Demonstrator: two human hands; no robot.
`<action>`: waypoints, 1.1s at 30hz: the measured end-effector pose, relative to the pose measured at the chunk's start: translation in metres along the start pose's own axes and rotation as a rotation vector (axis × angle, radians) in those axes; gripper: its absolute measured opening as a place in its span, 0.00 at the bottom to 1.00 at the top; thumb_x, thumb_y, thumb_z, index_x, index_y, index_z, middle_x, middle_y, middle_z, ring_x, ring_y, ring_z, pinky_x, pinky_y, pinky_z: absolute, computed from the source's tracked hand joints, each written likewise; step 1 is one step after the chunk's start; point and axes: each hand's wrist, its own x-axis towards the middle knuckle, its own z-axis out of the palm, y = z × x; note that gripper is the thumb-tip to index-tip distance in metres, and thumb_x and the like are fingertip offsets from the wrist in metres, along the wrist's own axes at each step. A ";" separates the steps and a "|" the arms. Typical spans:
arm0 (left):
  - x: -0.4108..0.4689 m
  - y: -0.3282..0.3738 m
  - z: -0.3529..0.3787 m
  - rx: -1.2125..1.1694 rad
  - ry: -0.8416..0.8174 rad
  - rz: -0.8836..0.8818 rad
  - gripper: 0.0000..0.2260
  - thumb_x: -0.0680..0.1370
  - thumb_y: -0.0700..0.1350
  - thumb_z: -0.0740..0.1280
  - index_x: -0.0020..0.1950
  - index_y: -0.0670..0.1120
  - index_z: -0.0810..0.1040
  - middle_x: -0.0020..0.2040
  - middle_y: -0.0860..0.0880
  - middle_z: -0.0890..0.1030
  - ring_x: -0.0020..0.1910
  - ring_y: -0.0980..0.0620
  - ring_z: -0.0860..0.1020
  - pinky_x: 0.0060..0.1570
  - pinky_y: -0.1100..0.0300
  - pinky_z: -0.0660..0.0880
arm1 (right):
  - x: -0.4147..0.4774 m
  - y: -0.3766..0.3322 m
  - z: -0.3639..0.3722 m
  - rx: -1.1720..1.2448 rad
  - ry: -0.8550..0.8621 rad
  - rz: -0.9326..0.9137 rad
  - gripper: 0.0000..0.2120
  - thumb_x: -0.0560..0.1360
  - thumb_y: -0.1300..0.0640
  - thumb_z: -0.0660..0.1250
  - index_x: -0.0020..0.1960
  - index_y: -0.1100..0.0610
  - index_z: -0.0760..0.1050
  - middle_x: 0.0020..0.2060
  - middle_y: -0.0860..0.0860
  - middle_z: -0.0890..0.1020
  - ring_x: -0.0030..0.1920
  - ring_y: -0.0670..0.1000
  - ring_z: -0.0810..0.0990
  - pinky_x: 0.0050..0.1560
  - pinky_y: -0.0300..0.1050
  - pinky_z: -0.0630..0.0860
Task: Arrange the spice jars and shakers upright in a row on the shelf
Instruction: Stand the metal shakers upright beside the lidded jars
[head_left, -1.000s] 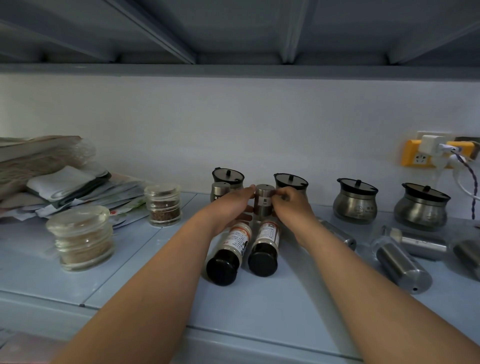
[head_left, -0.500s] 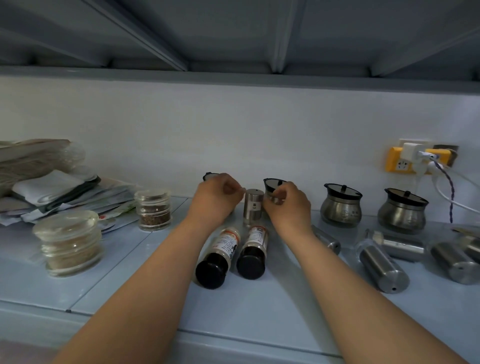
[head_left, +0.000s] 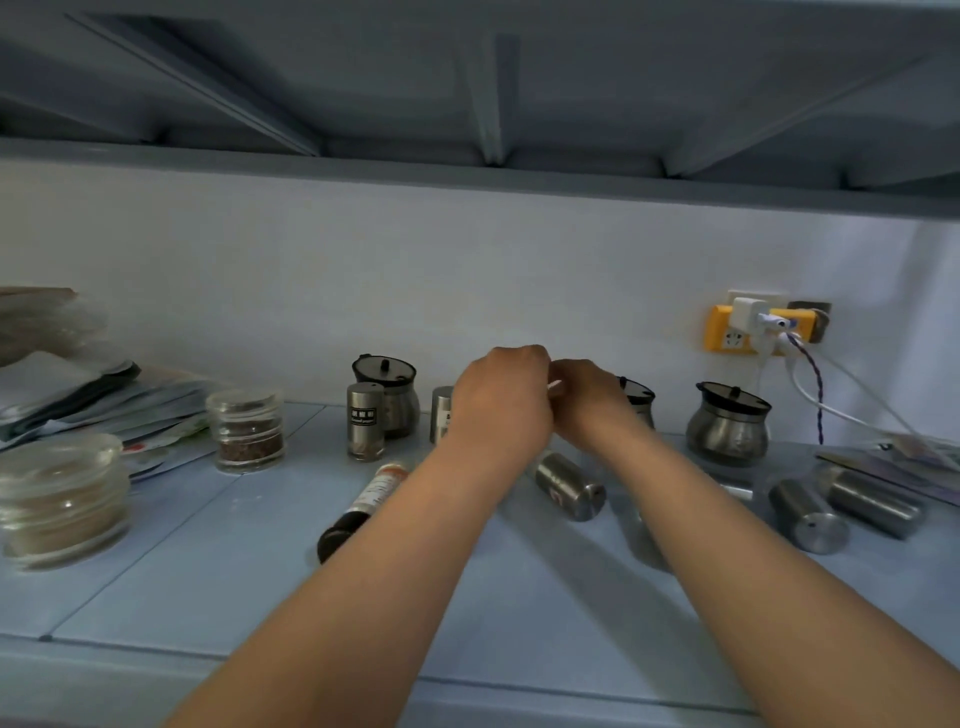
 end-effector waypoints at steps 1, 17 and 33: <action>0.001 0.005 0.004 -0.038 -0.016 -0.019 0.13 0.77 0.40 0.60 0.61 0.46 0.76 0.54 0.44 0.81 0.53 0.43 0.79 0.45 0.55 0.71 | 0.000 0.008 -0.003 0.004 0.004 0.005 0.06 0.74 0.61 0.60 0.41 0.52 0.73 0.56 0.53 0.81 0.49 0.52 0.77 0.39 0.39 0.65; -0.011 0.006 0.052 -0.435 0.177 -0.133 0.11 0.78 0.45 0.59 0.56 0.46 0.76 0.49 0.43 0.82 0.49 0.43 0.79 0.46 0.52 0.76 | -0.008 0.048 0.011 0.096 -0.073 0.013 0.15 0.74 0.51 0.64 0.60 0.52 0.75 0.55 0.54 0.81 0.52 0.53 0.79 0.45 0.42 0.71; -0.017 0.004 0.063 -0.345 0.030 -0.076 0.11 0.79 0.45 0.56 0.59 0.45 0.73 0.51 0.43 0.81 0.50 0.45 0.78 0.44 0.57 0.71 | -0.018 0.052 0.010 -0.211 -0.287 0.005 0.31 0.66 0.39 0.69 0.65 0.47 0.65 0.55 0.49 0.79 0.55 0.51 0.77 0.46 0.45 0.67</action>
